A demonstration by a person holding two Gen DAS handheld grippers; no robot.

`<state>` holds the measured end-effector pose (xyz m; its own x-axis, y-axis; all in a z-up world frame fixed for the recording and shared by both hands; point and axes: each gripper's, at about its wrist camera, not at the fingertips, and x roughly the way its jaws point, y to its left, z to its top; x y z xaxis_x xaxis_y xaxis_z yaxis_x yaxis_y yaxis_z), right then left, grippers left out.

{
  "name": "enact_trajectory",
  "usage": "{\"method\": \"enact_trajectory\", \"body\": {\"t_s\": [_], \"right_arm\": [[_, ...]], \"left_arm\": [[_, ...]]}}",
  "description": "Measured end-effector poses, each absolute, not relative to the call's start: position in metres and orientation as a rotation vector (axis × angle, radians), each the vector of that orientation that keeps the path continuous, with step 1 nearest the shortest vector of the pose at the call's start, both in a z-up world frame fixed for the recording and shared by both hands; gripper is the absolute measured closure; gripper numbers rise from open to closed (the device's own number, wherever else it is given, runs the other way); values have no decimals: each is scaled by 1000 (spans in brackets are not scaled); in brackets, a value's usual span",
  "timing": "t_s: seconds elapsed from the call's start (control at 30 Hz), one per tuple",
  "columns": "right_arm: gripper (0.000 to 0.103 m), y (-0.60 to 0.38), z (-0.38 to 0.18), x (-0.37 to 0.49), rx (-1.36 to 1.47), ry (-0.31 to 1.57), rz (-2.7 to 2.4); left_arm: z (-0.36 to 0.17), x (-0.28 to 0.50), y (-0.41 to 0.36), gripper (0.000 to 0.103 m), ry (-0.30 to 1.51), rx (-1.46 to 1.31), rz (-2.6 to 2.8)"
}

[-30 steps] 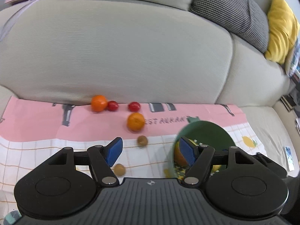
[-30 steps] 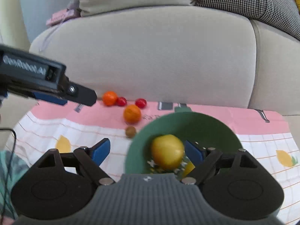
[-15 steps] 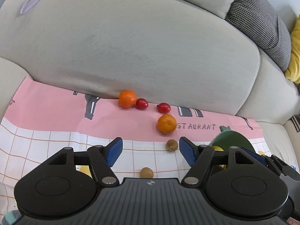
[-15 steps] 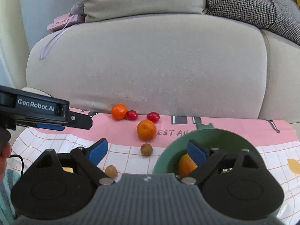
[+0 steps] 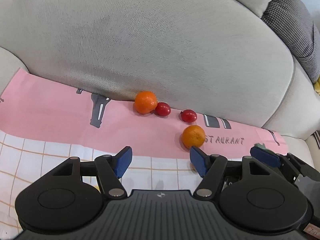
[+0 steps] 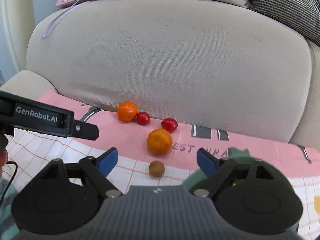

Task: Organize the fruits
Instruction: 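Close the left tool on a tangerine while the right tool grasps another tangerine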

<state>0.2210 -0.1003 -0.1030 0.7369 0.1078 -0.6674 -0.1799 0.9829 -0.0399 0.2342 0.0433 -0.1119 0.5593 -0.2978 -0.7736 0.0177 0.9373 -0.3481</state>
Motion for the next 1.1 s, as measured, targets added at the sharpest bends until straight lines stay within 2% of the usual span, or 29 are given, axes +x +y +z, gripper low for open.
{"method": "enact_trajectory", "body": {"t_s": [0.23, 0.7, 0.83, 1.1], "right_arm": [[33, -96, -119, 261, -99, 769, 158], [45, -76, -156, 300, -166, 858, 101], [51, -80, -159, 306, -131, 891, 91], [53, -88, -162, 312, -79, 951, 107]], "left_arm": [[-130, 260, 50, 29, 968, -322, -169], [-155, 306, 38, 30, 906, -162, -168], [-167, 315, 34, 31, 906, -145, -177], [-177, 335, 30, 41, 918, -103, -192]]}}
